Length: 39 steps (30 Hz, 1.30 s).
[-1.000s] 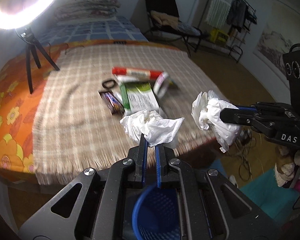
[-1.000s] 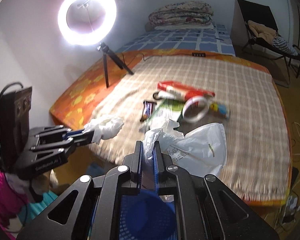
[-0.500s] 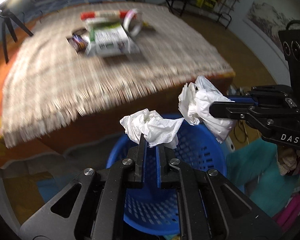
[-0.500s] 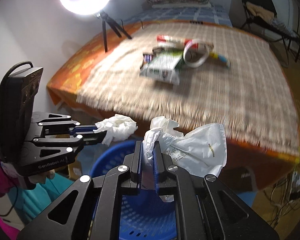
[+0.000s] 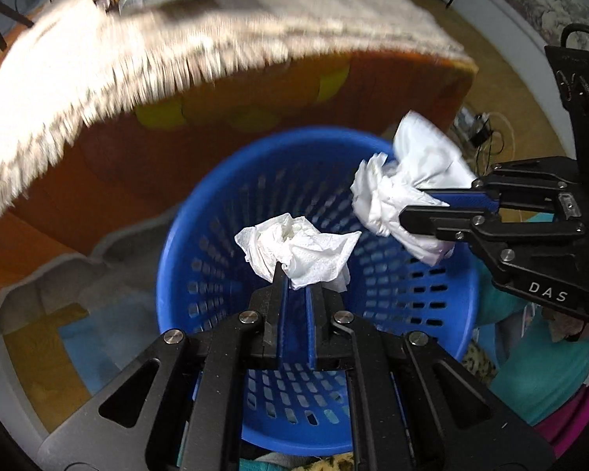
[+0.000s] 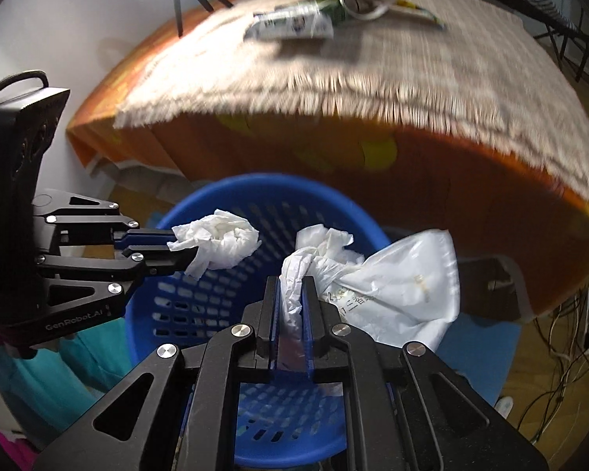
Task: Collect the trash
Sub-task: 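Carry the tissue and bag over the blue basket and open both tools, then grasp the Snickers bar with the left tool while the right tool grasps the white tape roll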
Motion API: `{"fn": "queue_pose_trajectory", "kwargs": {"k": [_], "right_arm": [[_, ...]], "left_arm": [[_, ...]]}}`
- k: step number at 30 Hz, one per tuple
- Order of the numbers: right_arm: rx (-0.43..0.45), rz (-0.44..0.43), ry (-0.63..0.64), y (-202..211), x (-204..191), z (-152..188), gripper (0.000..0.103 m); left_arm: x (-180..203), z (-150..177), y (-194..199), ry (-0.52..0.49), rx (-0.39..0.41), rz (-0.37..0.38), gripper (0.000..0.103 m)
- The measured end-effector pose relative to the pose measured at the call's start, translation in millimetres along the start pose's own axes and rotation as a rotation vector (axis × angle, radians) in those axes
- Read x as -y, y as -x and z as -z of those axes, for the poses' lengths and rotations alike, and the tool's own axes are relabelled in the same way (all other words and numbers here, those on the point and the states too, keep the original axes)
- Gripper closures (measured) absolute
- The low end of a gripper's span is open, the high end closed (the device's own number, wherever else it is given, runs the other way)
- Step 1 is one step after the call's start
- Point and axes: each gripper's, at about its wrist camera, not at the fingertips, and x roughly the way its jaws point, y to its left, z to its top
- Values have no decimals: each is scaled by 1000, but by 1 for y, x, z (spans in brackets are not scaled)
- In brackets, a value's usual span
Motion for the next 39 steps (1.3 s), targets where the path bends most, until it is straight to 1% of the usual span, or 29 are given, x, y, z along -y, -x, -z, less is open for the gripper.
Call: {"fn": "queue_pose_trajectory", "kwargs": {"k": [2, 3, 5, 7, 8, 9, 10, 11, 12, 13, 14, 18, 21, 25, 29, 31, 32, 33, 34, 36, 39], "right_arm": [[-17, -1, -9, -7, 2, 4, 93], [-28, -2, -13, -11, 4, 6, 93], [-44, -1, -14, -19, 4, 7, 93], [-67, -3, -18, -25, 6, 9, 93], [-78, -7, -24, -27, 8, 10, 92], [-84, -10, -30, -28, 8, 8, 92], [-90, -13, -37, -29, 10, 8, 87], [-92, -14, -45, -31, 12, 7, 80], [-92, -20, -59, -31, 15, 7, 76], [-90, -20, -67, -31, 17, 8, 67], [-88, -19, -75, -30, 20, 8, 61], [-79, -22, -92, -26, 27, 10, 60], [-71, -16, -96, -22, 30, 8, 60], [-45, -3, -93, -13, 32, 3, 60], [-11, 15, -83, -2, 36, -12, 59], [15, 22, -78, 7, 40, -22, 57], [30, 25, -76, 12, 42, -28, 53], [54, 28, -76, 20, 45, -37, 50], [71, 27, -77, 25, 48, -44, 47], [118, 16, -87, 38, 55, -64, 45], [170, 7, -93, 53, 61, -91, 45]], "left_arm": [[-2, 3, -11, 0, -41, 3, 97], [-2, 5, -17, -2, -62, 0, 94], [-4, 7, -22, -3, -79, -10, 86], [-5, 7, -23, -2, -81, -17, 60], [-5, 7, -23, 1, -73, -20, 57], [-6, 7, -22, 3, -68, -21, 56], [-8, 7, -21, 5, -66, -21, 56], [-10, 6, -21, 8, -63, -22, 56], [-10, 5, -20, 12, -61, -24, 56], [-12, 5, -20, 17, -59, -25, 56], [-9, 4, -21, 21, -58, -25, 56], [-11, 3, -19, 25, -42, -26, 56], [-9, -4, -12, 26, -20, -30, 56], [-13, -18, 4, 46, 27, -33, 56], [-22, -36, 22, 86, 98, -40, 56], [-29, -47, 32, 109, 136, -43, 56], [-33, -55, 38, 125, 158, -45, 56], [-37, -60, 42, 134, 173, -46, 55], [-42, -68, 49, 150, 198, -50, 49], [-48, -79, 58, 171, 236, -60, 44], [-66, -101, 72, 221, 292, -81, 44]]}}
